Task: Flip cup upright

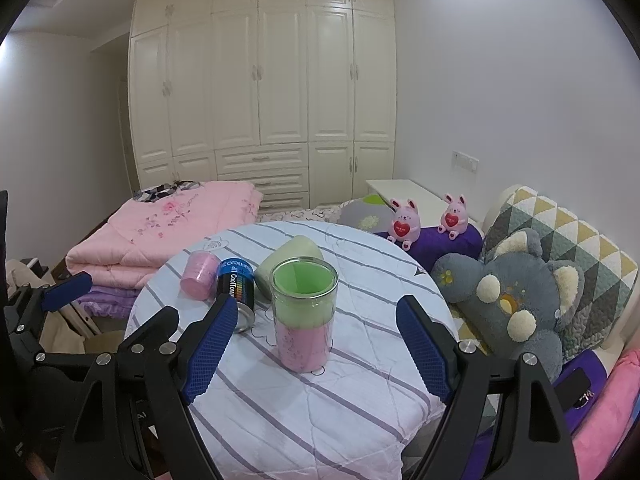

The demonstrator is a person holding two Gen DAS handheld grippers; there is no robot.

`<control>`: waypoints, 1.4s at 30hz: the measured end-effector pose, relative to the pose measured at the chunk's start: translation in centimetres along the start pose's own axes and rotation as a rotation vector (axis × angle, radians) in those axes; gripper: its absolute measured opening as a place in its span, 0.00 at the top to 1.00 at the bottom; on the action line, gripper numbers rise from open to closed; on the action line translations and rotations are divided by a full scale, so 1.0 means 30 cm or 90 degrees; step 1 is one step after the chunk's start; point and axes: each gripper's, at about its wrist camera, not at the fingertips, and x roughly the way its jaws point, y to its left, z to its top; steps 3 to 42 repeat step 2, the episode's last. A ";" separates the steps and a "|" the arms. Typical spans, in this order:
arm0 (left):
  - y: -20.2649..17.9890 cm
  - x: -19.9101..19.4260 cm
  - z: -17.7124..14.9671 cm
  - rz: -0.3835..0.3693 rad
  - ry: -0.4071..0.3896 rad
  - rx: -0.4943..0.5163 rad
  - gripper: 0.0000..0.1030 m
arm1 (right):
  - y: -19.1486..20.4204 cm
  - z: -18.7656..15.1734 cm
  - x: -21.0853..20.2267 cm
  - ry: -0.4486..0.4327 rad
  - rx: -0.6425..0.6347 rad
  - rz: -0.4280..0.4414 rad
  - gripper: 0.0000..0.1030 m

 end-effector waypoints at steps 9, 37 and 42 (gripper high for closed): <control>0.000 0.015 -0.001 0.003 0.004 0.003 0.00 | -0.002 -0.002 0.015 0.006 0.003 0.002 0.19; 0.000 0.015 -0.001 0.003 0.004 0.003 0.00 | -0.002 -0.002 0.015 0.006 0.003 0.002 0.19; 0.000 0.015 -0.001 0.003 0.004 0.003 0.00 | -0.002 -0.002 0.015 0.006 0.003 0.002 0.19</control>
